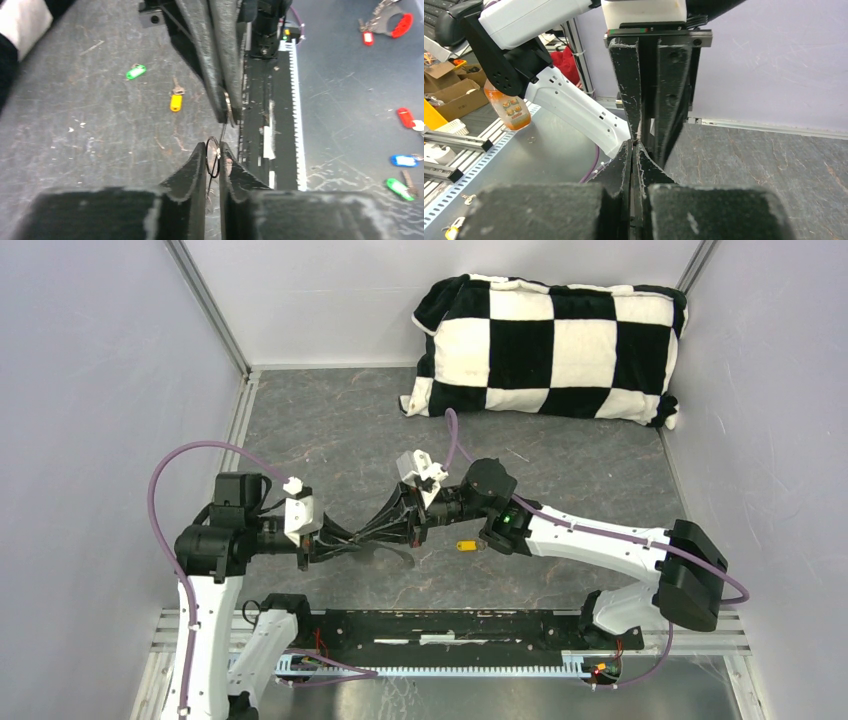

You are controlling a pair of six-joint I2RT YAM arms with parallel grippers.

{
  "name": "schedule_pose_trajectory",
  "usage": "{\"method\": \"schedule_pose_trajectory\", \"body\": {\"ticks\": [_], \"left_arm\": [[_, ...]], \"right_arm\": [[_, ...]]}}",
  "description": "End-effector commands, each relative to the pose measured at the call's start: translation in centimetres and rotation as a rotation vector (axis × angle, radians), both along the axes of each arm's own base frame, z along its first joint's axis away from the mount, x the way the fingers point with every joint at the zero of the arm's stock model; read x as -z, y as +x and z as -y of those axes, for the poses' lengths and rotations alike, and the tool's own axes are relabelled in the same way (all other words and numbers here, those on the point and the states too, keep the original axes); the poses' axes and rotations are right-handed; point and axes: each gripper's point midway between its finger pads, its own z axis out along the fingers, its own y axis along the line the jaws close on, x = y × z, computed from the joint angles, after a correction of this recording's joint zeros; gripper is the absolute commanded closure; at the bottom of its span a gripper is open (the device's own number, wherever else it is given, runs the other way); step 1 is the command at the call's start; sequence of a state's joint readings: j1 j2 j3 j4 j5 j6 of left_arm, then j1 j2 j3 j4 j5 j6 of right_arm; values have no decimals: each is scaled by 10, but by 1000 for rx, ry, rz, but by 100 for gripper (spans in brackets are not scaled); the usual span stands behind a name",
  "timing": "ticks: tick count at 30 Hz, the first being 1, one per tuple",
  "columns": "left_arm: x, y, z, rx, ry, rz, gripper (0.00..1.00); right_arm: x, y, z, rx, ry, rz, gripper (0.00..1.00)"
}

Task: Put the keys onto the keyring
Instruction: Adjust the keyring.

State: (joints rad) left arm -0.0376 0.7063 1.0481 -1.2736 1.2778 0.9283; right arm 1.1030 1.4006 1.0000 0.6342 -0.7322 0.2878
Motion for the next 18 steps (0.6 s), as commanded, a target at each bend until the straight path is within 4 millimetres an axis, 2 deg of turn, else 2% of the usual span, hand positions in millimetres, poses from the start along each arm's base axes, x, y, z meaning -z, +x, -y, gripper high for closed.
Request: {"method": "schedule_pose_trajectory", "body": {"ticks": [1, 2, 7, 9, 14, 18], "left_arm": [[-7, -12, 1, 84, 8, 86, 95], [-9, -12, 2, 92, 8, 95, 98], [-16, -11, 1, 103, 22, 184, 98], [-16, -11, 0, 104, 34, 216, 98], [-16, -10, -2, 104, 59, 279, 98], [-17, -8, -3, 98, 74, 315, 98]], "right_arm": [[-33, -14, 2, -74, 81, 46, 98], [-32, -14, 2, -81, 72, 48, 97], [-25, -15, 4, -84, 29, 70, 81], [-24, -14, 7, -76, 12, 81, 77], [-21, -13, 14, -68, -26, 96, 74], [-23, -12, 18, -68, -33, 112, 76]]}}
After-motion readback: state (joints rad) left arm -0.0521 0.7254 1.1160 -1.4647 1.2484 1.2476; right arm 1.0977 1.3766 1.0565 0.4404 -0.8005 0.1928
